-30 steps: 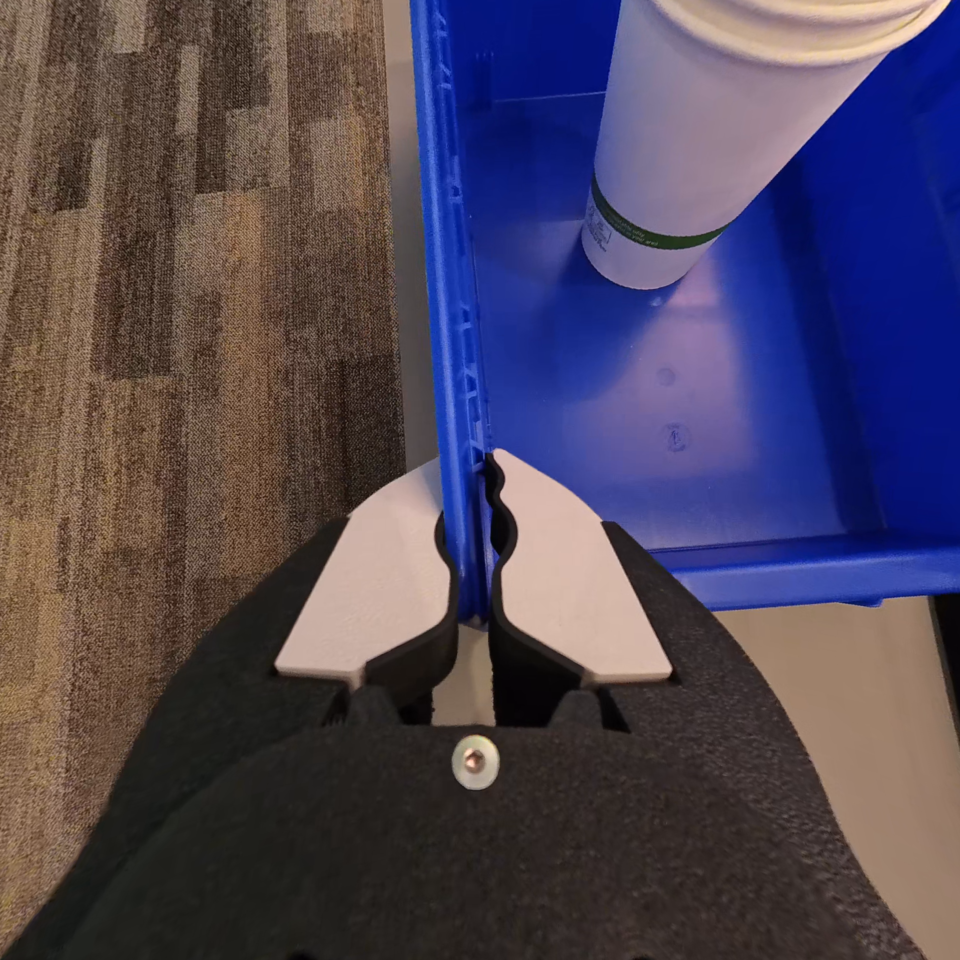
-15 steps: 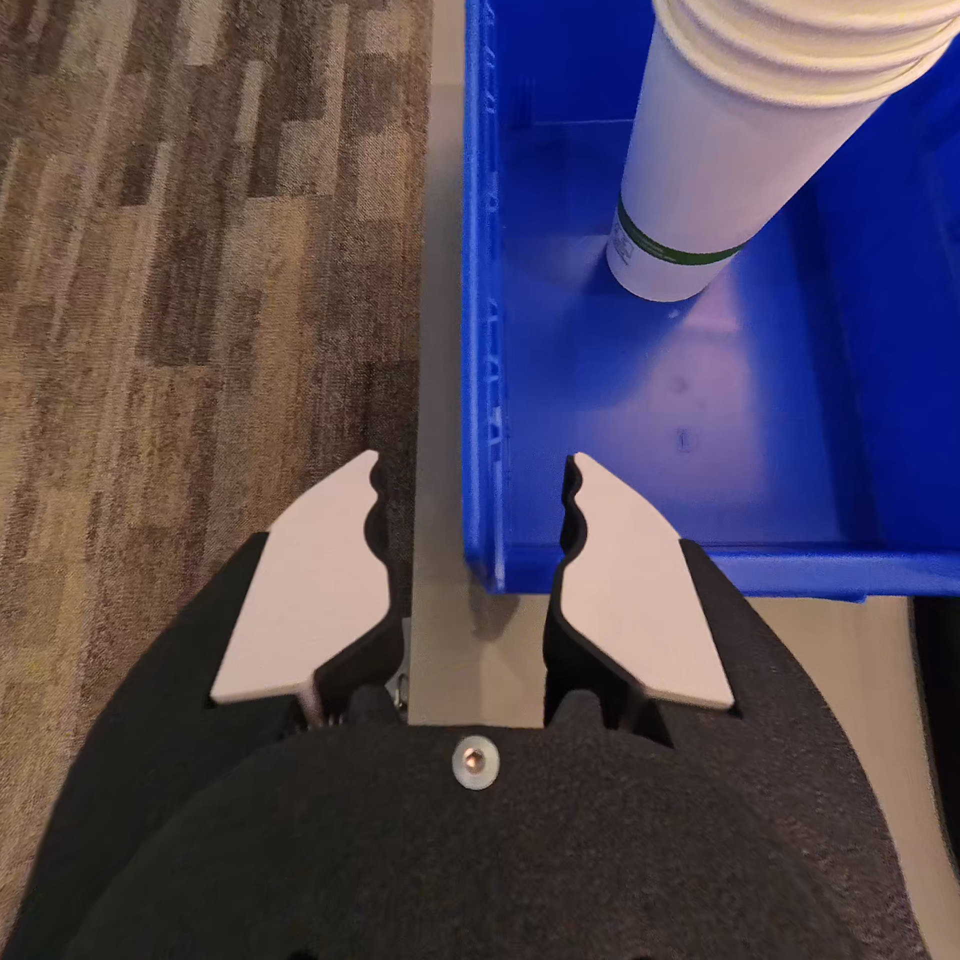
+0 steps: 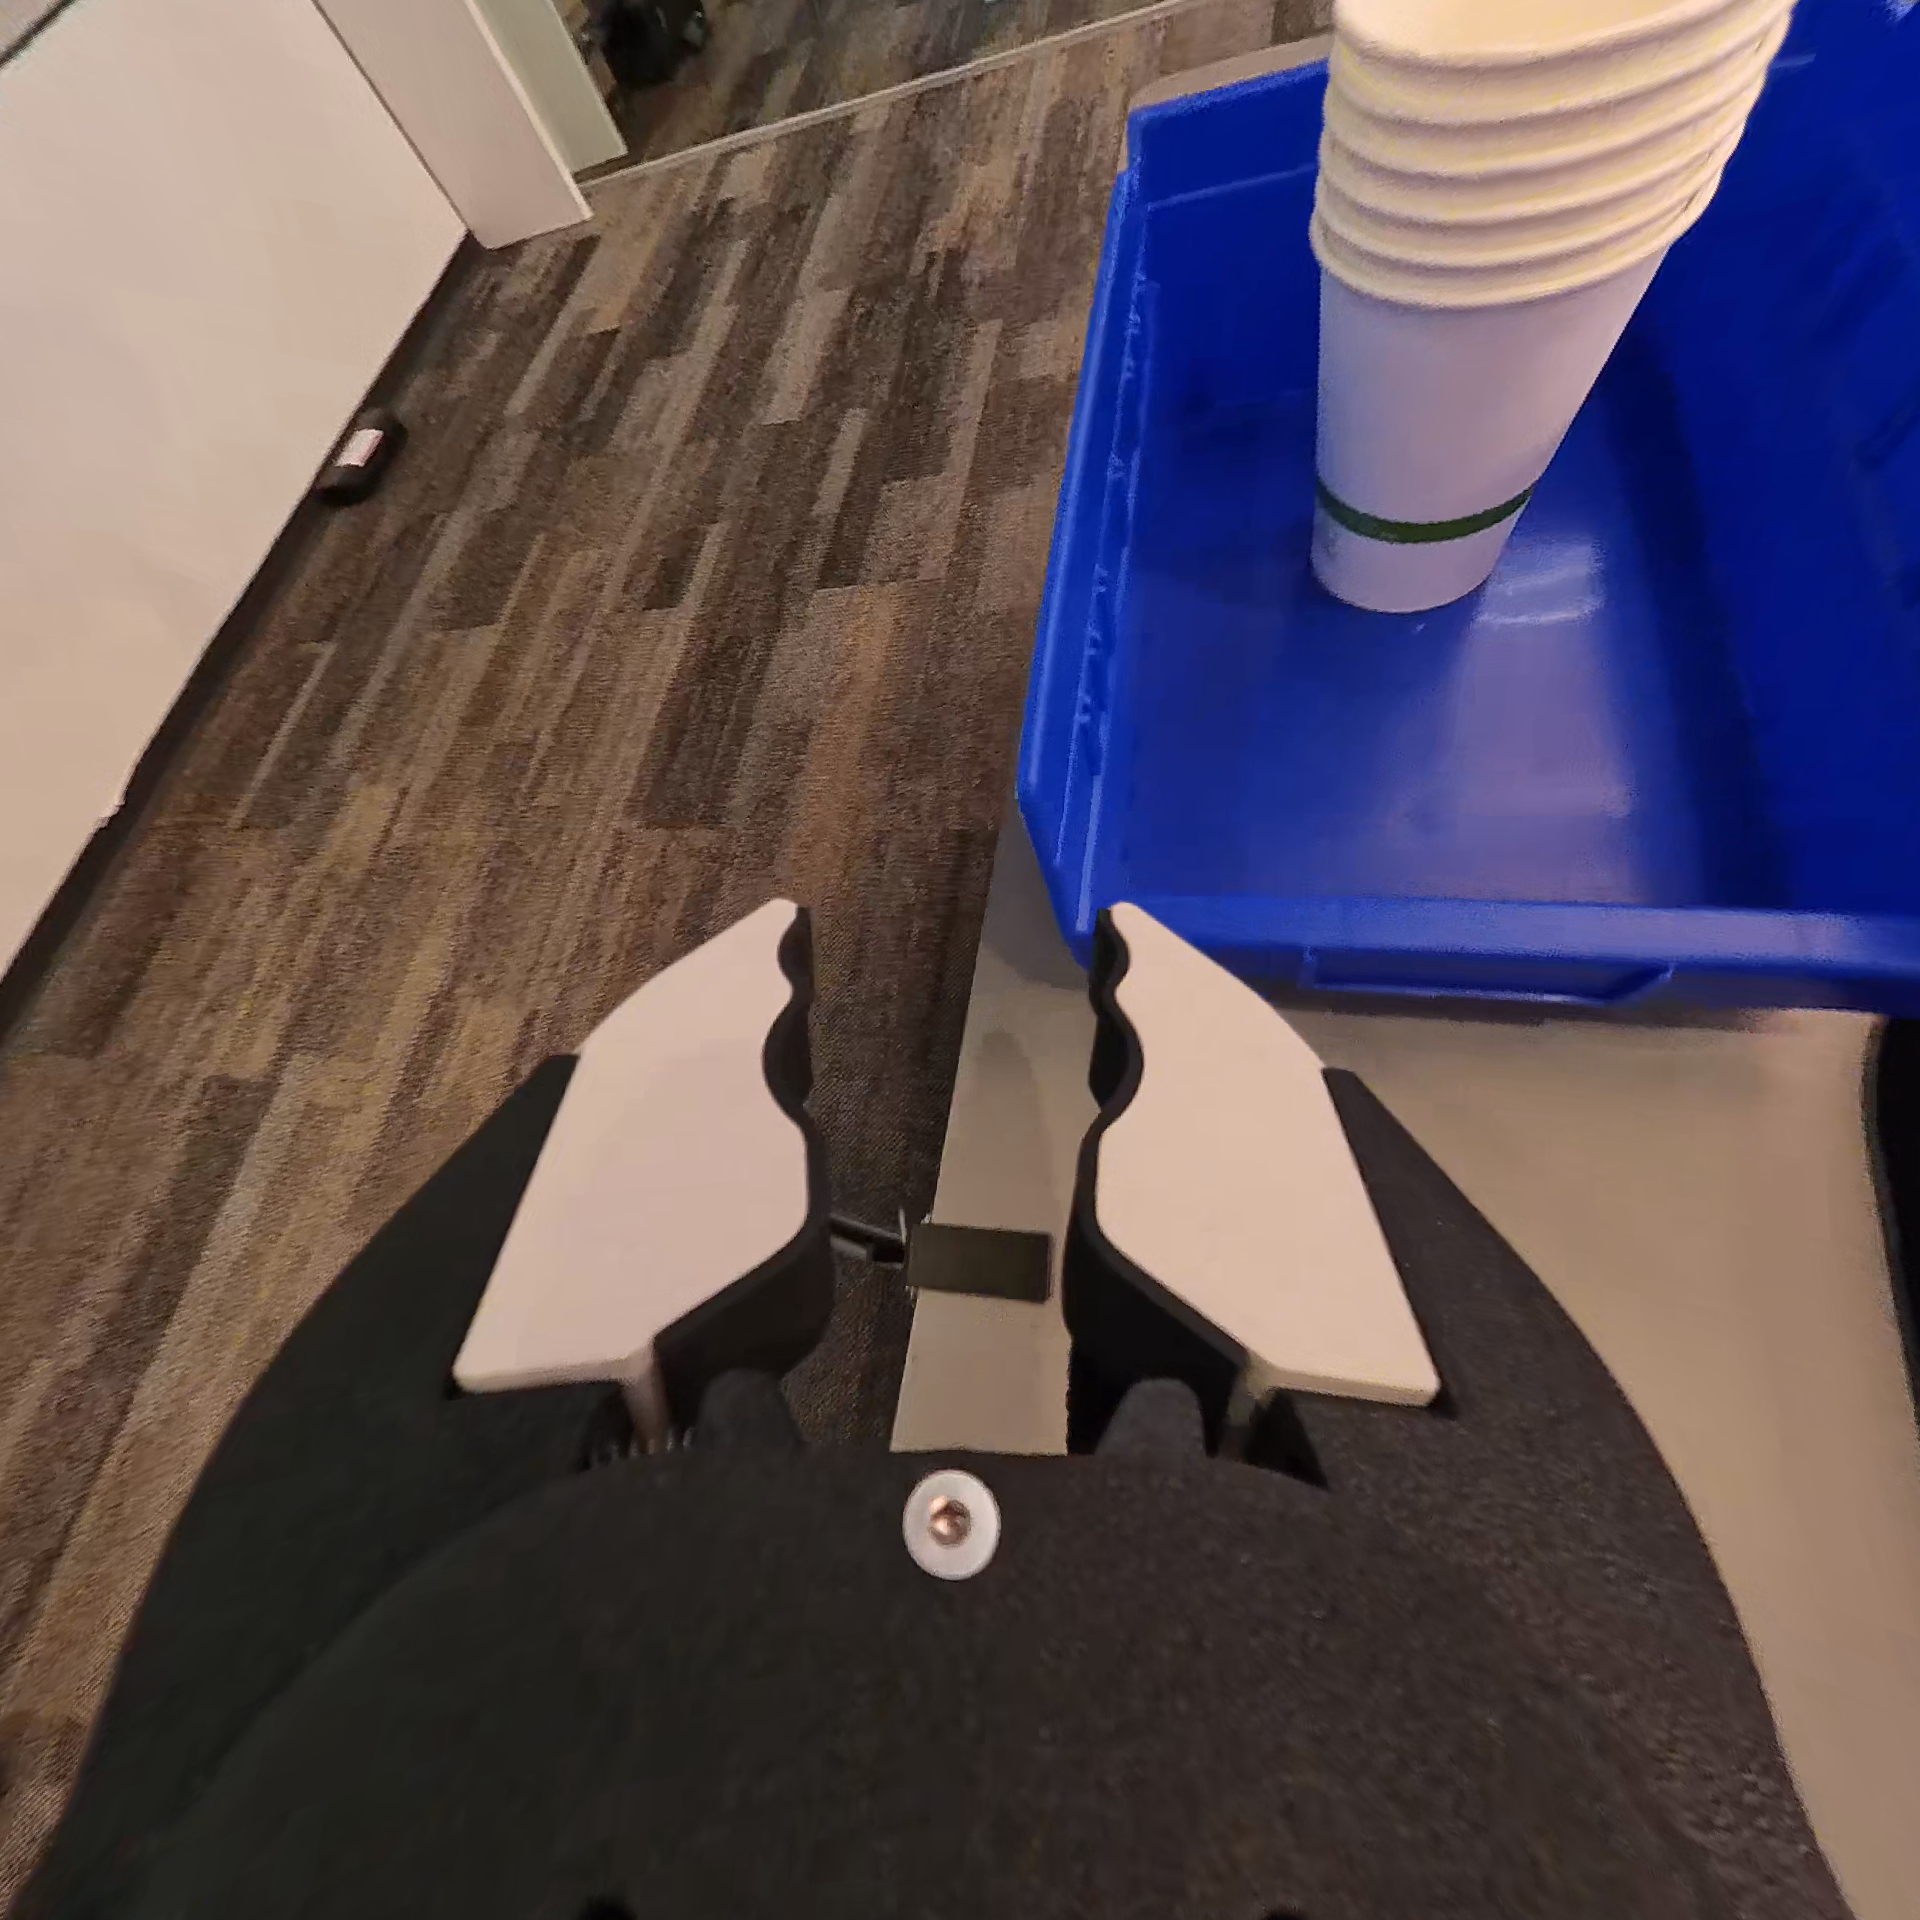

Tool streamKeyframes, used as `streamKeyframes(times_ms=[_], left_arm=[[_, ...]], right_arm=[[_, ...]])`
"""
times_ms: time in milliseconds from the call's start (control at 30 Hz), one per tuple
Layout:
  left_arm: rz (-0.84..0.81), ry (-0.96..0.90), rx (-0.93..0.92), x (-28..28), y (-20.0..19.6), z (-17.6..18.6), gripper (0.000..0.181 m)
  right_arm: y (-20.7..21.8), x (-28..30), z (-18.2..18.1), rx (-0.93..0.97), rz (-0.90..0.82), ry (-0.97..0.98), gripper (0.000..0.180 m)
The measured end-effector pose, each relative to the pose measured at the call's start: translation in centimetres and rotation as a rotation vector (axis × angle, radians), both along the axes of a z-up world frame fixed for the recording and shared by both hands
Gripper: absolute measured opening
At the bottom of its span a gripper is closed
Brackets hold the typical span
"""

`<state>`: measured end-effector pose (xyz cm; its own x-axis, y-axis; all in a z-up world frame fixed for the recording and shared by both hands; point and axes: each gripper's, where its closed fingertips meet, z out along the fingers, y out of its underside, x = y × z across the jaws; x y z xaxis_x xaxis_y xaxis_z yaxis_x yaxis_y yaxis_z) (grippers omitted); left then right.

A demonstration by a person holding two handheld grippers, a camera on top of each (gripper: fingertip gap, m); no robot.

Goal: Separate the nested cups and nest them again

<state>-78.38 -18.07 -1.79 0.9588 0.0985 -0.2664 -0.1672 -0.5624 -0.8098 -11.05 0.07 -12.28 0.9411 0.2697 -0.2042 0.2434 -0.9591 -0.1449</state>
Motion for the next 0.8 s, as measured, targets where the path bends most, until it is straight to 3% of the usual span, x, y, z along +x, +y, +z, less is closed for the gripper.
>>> streamKeyframes(times_ms=[233, 533, 800], left_arm=[[0.030, 0.015, -0.028, 0.4, -2.2, -0.6, 0.050], [0.079, 0.048, -0.013, 1.2, -3.0, 1.8, 0.050], [0.089, 0.067, -0.051, 3.3, -2.4, 2.0, 0.050]], right_arm=[[-1.3, 14.7, -0.2, -0.010, -0.130, 0.007, 0.005], [-5.5, 36.0, -0.5, 0.014, -0.330, -0.003, 0.005], [-8.4, 43.4, -0.6, -0.003, -0.316, -0.012, 0.005]])
